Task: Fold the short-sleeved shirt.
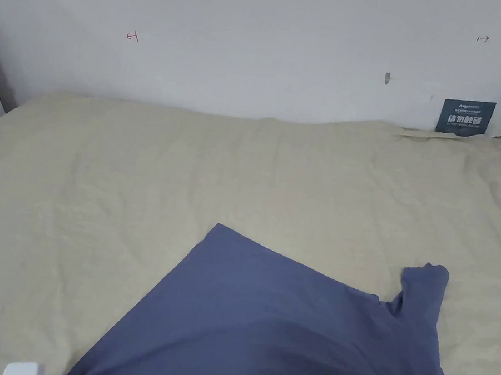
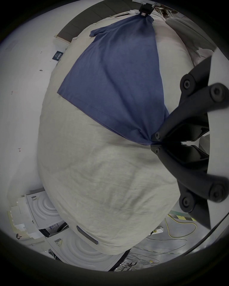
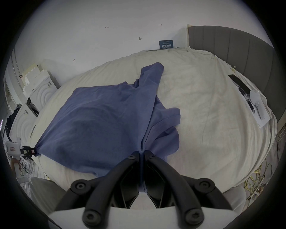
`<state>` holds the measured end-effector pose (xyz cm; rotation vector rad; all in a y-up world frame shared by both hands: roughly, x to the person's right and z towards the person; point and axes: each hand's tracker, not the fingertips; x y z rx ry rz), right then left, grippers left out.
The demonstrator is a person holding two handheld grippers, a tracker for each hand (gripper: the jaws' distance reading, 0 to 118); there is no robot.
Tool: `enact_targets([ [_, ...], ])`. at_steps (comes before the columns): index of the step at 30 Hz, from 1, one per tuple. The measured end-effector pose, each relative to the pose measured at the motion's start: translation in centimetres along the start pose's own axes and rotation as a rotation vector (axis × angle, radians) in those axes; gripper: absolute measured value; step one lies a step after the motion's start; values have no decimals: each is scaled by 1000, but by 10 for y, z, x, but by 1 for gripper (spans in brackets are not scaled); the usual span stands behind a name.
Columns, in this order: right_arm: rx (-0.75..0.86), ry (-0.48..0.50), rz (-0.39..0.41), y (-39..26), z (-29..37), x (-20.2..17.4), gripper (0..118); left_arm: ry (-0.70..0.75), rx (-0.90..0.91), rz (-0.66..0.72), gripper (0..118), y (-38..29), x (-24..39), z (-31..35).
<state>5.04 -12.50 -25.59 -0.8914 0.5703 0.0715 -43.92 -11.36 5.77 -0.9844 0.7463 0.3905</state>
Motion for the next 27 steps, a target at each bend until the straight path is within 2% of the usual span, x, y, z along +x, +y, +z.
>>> enact_targets([
  [9, -34, -35, 14, -2, -10, -6, 5, 28, -46, 3, 2, 1, 12, -6],
  [10, -35, -39, 12, -1, -7, -9, 9, 31, -47, 0, 11, 2, 14, -4],
  [11, -40, -47, 13, 3, -5, -10, 20, 35, -50, 0, 25, 4, 15, -2],
  [13, -25, -51, 24, 9, 3, -13, 52, 38, -56, 4, 66, 10, 25, 12],
  [14, 0, -54, 33, 13, 8, -17, 75, 36, -53, 7, 90, 13, 26, 15],
  [15, 20, -57, 43, 18, 14, -19, 87, 31, -43, 13, 103, 16, 29, 20],
  [16, 40, -61, 53, 23, 19, -22, 94, 30, -27, 14, 109, 12, 26, 16],
  [21, 201, -54, 92, 55, 54, -41, 95, -3, 81, -12, 110, 38, 42, 54],
  [27, 385, -28, 123, 88, 97, -58, 99, -36, 314, -28, 110, 69, 56, 96],
])
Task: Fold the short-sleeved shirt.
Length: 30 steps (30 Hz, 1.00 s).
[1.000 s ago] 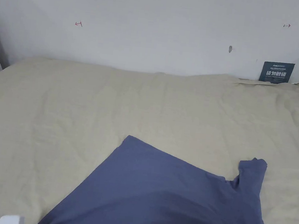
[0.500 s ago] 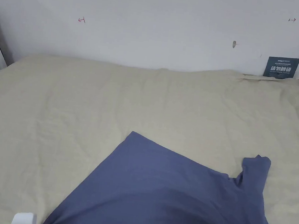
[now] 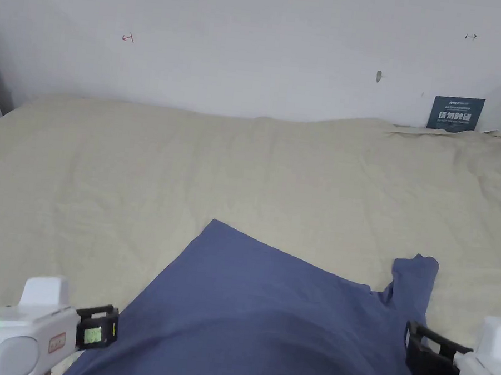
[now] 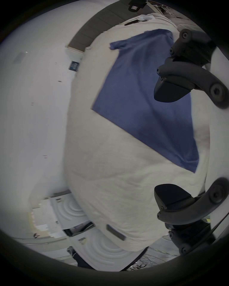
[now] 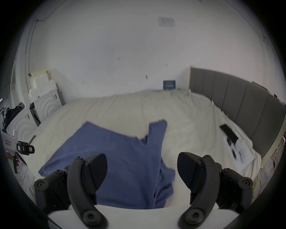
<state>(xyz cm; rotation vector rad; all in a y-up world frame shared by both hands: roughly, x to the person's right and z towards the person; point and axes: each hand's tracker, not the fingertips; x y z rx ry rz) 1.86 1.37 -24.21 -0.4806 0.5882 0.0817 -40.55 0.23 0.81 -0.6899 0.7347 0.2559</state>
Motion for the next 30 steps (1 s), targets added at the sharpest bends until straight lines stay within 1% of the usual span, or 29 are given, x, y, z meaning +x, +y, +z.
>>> enact_targets([
  [2, 55, 6, 8, 11, 8, -3, 102, -17, 67, 14, 110, 12, 4, 5],
  [6, 129, -6, 44, 25, 18, -9, 101, -74, 152, 38, 110, 26, 14, 8],
  [7, 148, -9, 47, 26, 20, -10, 101, -86, 182, 39, 109, 28, 17, 9],
  [8, 160, -11, 56, 28, 22, -11, 99, -102, 227, 40, 105, 27, 21, 12],
  [9, 170, -10, 56, 29, 25, -13, 92, -117, 278, 32, 95, 28, 29, 22],
  [10, 186, -18, 62, 30, 27, -14, 79, -135, 318, 32, 80, 26, 33, 25],
  [11, 201, -27, 64, 32, 29, -16, 55, -143, 336, 21, 53, 26, 39, 27],
  [12, 211, -36, 66, 32, 30, -18, 36, -143, 346, 5, 36, 26, 44, 27],
  [13, 221, -43, 71, 32, 30, -19, 18, -136, 356, -8, 23, 26, 46, 24],
  [14, 232, -47, 77, 33, 30, -19, 4, -138, 366, -29, 14, 25, 50, 24],
  [15, 240, -59, 87, 34, 30, -20, 3, -140, 374, -43, 7, 25, 54, 24],
  [16, 241, -56, 89, 34, 30, -19, 0, -146, 381, -55, 0, 25, 57, 24],
  [17, 248, -56, 85, 34, 29, -19, 0, -153, 395, -63, 0, 26, 60, 23],
  [24, 251, -65, 68, 38, 17, -15, 0, -175, 322, -79, 0, 43, 72, -8],
  [30, 220, -73, 64, 41, -9, -9, 0, -232, 203, -122, 0, 82, 83, -72],
])
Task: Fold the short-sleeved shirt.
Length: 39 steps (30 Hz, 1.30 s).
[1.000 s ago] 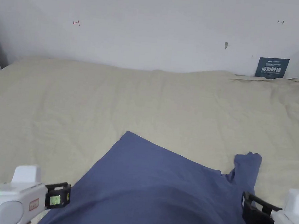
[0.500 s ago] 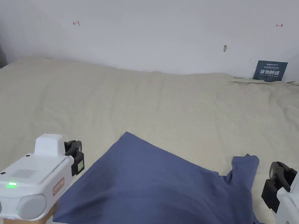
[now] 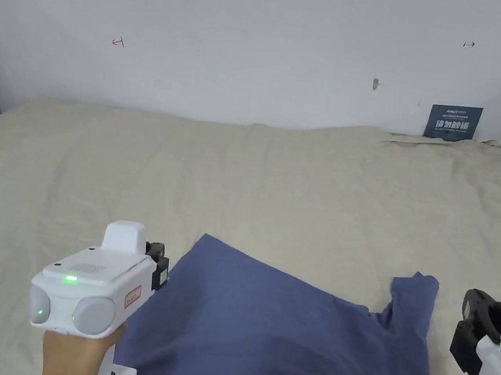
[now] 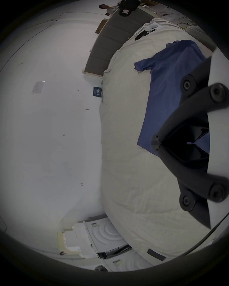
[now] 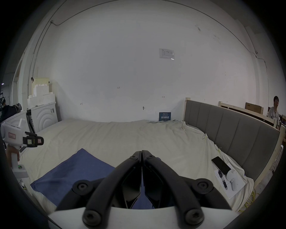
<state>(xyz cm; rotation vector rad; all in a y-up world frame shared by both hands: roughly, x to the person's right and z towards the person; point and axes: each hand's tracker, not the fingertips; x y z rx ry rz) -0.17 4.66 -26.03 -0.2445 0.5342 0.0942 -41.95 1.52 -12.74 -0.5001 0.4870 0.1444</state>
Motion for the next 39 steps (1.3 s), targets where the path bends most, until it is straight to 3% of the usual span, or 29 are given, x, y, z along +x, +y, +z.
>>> enact_targets([
  [8, -63, -14, 4, -6, -43, 1, 0, -66, -211, -22, 0, 38, -12, -129],
  [12, -98, -30, 12, -12, -67, 4, 0, -93, -343, 32, 0, 49, -18, -207],
  [13, -105, -37, 17, -12, -71, 3, 0, -110, -361, 33, 4, 51, -19, -222],
  [14, -116, -43, 19, -13, -75, 3, 0, -103, -359, 17, 16, 51, -18, -236],
  [17, -139, -57, 5, -19, -87, 8, 0, -59, -431, -31, 68, 54, -3, -256],
  [18, -149, -60, 4, -22, -90, 10, 0, -55, -446, -36, 80, 53, 0, -266],
  [19, -157, -63, 4, -23, -93, 11, 0, -59, -445, -38, 82, 51, -1, -275],
  [25, -199, -90, 4, -31, -105, 20, 0, -34, -552, -54, 79, 36, 0, -317],
  [26, -201, -95, 1, -33, -105, 22, 0, -33, -566, -55, 70, 32, 1, -321],
  [27, -206, -100, -3, -34, -104, 23, 0, -33, -597, -56, 49, 34, 0, -307],
  [29, -214, -105, -9, -36, -104, 26, 0, -44, -605, -44, 43, 30, 5, -305],
  [32, -227, -110, -17, -38, -102, 29, 0, -41, -587, -67, 9, 27, 15, -308],
  [33, -232, -111, -19, -41, -102, 34, 0, -38, -580, -82, 3, 27, 19, -306],
  [39, -275, -107, -86, -41, -109, 48, 0, -46, -488, -37, 0, 30, 14, -292],
])
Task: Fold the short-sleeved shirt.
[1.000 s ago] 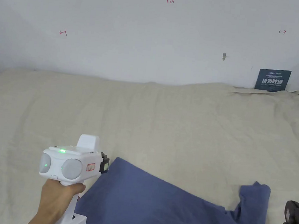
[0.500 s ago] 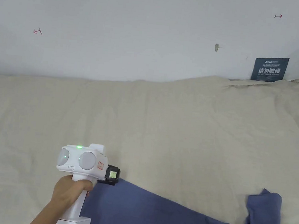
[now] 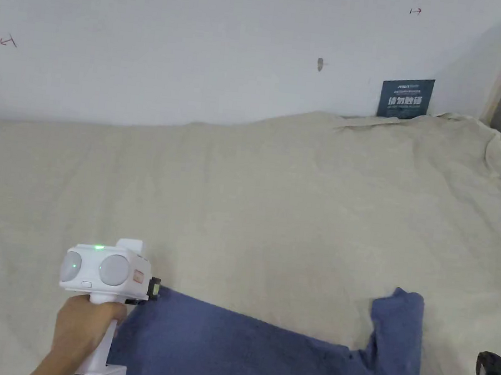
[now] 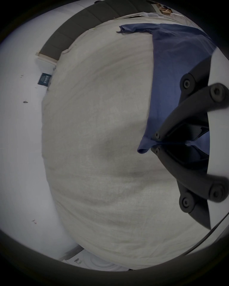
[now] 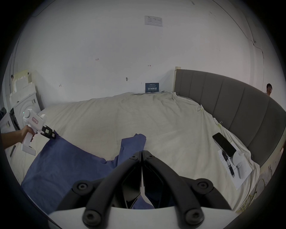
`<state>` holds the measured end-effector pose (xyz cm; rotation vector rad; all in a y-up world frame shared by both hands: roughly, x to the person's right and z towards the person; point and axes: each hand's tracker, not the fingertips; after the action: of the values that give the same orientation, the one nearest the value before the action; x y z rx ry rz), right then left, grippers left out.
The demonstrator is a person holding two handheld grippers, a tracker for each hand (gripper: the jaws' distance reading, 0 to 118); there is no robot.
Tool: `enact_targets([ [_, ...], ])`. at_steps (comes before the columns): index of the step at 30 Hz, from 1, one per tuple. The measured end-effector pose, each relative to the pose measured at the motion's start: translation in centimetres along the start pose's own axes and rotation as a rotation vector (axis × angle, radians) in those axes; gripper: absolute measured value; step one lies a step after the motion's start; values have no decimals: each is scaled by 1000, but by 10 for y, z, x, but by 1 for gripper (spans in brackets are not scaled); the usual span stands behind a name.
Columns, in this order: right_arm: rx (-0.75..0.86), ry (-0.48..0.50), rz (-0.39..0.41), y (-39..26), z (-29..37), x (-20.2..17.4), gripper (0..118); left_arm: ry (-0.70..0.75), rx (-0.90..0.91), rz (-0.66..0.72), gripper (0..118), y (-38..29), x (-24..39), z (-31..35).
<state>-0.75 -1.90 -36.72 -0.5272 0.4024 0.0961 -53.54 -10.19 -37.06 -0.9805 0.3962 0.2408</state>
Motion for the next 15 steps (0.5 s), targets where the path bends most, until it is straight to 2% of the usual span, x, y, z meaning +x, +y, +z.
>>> enact_targets([
  [3, -54, 0, -11, 2, -16, 9, 0, -34, 56, 12, 0, -7, 0, 25],
  [5, -112, 35, -41, 4, -29, 14, 1, -55, 92, 27, 0, -11, 1, 52],
  [7, -138, 48, -80, 3, -45, 18, 8, -78, 119, 35, 0, -15, -1, 70],
  [9, -210, 72, -85, 2, -63, 21, 46, -84, 130, 35, 0, -19, 0, 90],
  [11, -268, 69, -91, -1, -78, 20, 95, -80, 145, 22, 0, -22, -1, 102],
  [12, -271, 75, -94, -4, -86, 20, 103, -76, 149, 16, 0, -22, -2, 106],
  [15, -340, 82, -89, -13, -109, 17, 104, -75, 160, 18, 0, -25, -6, 117],
])
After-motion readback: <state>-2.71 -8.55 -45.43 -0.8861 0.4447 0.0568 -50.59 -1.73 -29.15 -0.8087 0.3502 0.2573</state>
